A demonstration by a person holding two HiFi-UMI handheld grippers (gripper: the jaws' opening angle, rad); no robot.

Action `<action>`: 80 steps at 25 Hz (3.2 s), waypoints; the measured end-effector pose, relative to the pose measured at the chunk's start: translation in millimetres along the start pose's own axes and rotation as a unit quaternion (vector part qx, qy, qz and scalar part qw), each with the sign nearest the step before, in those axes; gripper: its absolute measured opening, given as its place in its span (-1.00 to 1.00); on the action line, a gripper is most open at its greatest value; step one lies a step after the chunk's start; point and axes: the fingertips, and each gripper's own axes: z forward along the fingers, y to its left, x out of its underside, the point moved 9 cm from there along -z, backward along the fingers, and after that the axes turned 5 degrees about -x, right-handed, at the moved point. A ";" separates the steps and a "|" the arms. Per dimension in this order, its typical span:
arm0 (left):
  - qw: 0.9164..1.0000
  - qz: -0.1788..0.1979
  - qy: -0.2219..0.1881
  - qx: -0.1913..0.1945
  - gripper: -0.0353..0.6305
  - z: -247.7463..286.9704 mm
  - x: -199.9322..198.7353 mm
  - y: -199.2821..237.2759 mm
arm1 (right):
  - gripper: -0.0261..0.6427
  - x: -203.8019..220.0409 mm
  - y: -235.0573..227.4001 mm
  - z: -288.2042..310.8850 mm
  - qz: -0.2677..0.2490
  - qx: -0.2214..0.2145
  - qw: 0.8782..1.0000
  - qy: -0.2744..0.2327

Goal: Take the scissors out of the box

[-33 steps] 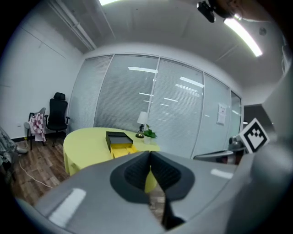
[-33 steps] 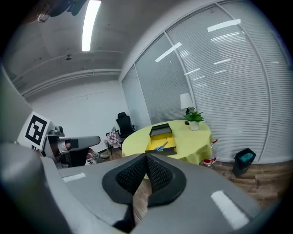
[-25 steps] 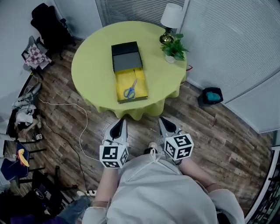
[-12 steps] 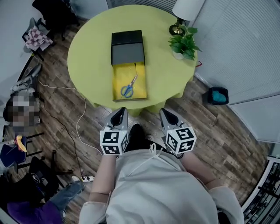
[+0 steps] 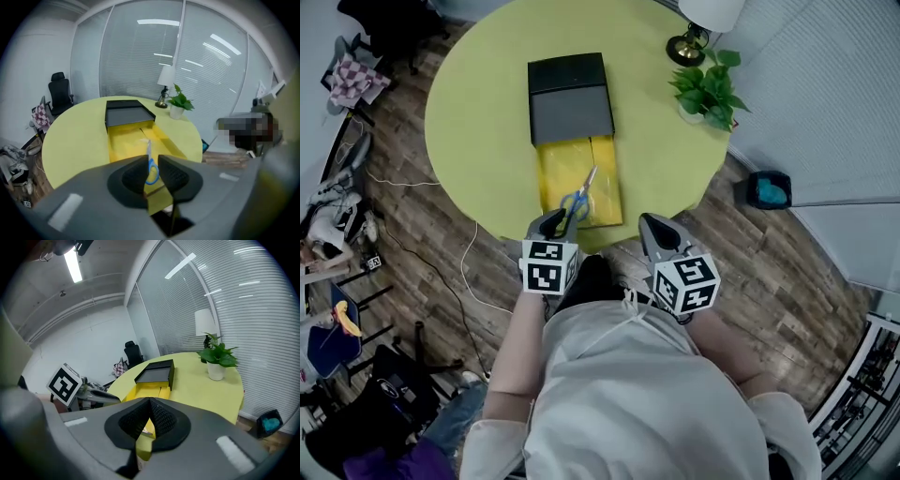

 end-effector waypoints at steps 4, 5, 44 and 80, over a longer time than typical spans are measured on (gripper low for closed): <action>0.997 0.030 0.068 0.029 -0.61 34.4 -2.9 8.3 | -0.92 -8.7 -2.9 24.7 -0.002 -0.006 1.000 -0.004; 0.995 0.041 0.084 0.034 -0.61 41.8 -3.4 9.4 | -0.92 -10.9 -3.3 29.7 -0.003 -0.007 1.000 -0.005; 0.971 0.097 0.215 0.048 -0.63 85.9 -10.5 6.0 | -0.92 -5.6 -31.2 26.4 0.028 0.027 0.999 0.015; 0.951 0.025 -0.309 -0.005 -0.63 -117.5 -124.4 54.7 | -0.93 -94.5 49.4 24.7 -0.094 0.025 0.985 -0.139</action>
